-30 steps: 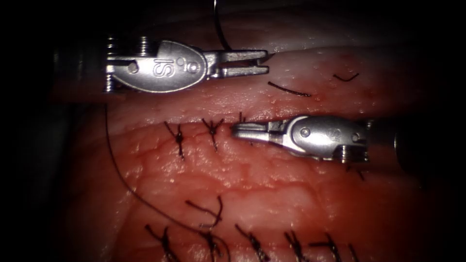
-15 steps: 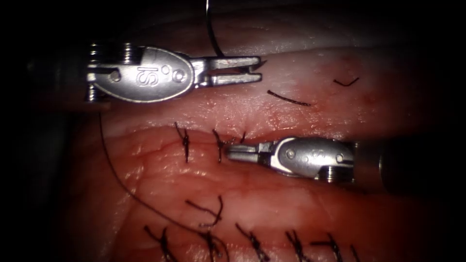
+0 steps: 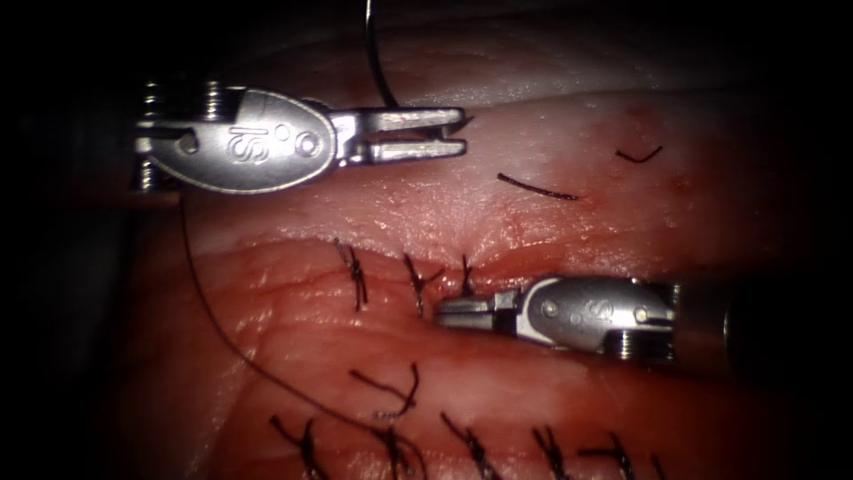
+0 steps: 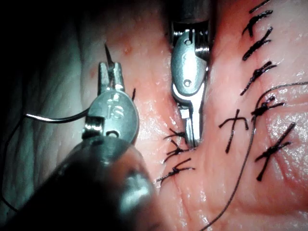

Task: Wound Closure
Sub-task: Hand needle to right needle holder

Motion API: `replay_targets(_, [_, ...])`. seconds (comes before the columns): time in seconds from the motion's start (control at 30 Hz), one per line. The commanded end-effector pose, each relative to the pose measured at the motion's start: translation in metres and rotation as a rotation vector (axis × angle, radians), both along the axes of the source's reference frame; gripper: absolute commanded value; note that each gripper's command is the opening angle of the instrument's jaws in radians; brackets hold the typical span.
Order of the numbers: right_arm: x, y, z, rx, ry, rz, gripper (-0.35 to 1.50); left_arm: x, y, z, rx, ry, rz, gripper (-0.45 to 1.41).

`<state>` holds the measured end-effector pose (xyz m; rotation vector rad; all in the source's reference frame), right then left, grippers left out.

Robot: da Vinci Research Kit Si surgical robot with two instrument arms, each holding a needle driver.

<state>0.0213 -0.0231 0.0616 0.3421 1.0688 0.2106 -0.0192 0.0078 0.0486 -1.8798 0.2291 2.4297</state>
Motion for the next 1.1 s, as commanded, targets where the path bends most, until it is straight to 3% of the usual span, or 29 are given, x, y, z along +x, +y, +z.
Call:
replay_targets(0.03, [0.0006,0.0009,-0.0001,-0.014,0.042,0.077,-0.35,-0.0006,0.0003,0.0004,-0.002,-0.003,-0.002,-0.45])
replay_targets(0.2, [-0.0003,0.0038,-0.0030,0.004,0.135,0.188,-0.01,-0.0008,0.0000,-0.0004,-0.013,-0.009,0.004,-0.45])
replay_targets(0.4, [-0.0044,0.0086,-0.0077,-0.030,0.177,0.308,0.95,-0.0010,-0.0004,-0.0012,-0.031,-0.025,0.018,-0.45])
replay_targets(0.47, [-0.0064,0.0099,-0.0090,-0.054,0.164,0.329,1.08,-0.0010,-0.0004,-0.0013,-0.036,-0.028,0.022,-0.45])
replay_targets(0.6, [-0.0102,0.0109,-0.0104,-0.067,0.128,0.339,0.98,-0.0009,-0.0003,-0.0013,-0.041,-0.034,0.027,-0.45])
replay_targets(0.77, [-0.0115,0.0105,-0.0104,-0.057,0.113,0.352,0.56,-0.0011,-0.0004,-0.0011,-0.069,-0.056,0.045,-0.45])
replay_targets(0.83, [-0.0110,0.0106,-0.0103,0.031,0.110,0.393,0.58,-0.0016,-0.0010,-0.0009,-0.097,-0.079,0.058,-0.45])
replay_targets(0.9, [-0.0101,0.0106,-0.0102,0.193,0.099,0.459,0.27,-0.0021,-0.0017,-0.0007,-0.128,-0.087,0.085,-0.45])
replay_targets(0.93, [-0.0098,0.0107,-0.0102,0.232,0.097,0.476,0.24,-0.0023,-0.0020,-0.0006,-0.141,-0.090,0.096,-0.45])
replay_targets(1.1, [-0.0078,0.0118,-0.0101,0.639,0.150,0.518,0.31,-0.0031,-0.0046,0.0006,-0.283,-0.120,0.208,-0.45])
